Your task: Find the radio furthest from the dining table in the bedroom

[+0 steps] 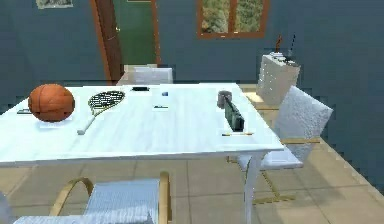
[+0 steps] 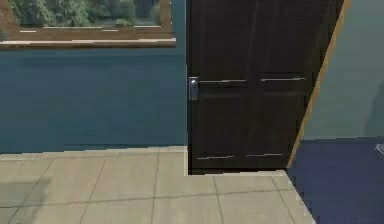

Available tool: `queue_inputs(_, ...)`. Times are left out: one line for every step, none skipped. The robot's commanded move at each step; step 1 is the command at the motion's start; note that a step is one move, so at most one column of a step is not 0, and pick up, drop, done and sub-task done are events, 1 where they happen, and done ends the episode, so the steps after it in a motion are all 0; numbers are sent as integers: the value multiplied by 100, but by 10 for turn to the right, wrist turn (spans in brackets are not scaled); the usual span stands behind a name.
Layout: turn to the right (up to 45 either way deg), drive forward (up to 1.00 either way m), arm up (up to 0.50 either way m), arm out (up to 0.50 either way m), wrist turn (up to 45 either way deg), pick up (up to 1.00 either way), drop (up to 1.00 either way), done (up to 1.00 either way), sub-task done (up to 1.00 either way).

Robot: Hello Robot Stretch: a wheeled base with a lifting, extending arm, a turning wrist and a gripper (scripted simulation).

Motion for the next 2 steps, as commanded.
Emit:
queue_inputs(450,0,0,0,0,0,0,0,0)
queue_inputs(450,0,0,0,0,0,0,0,0)
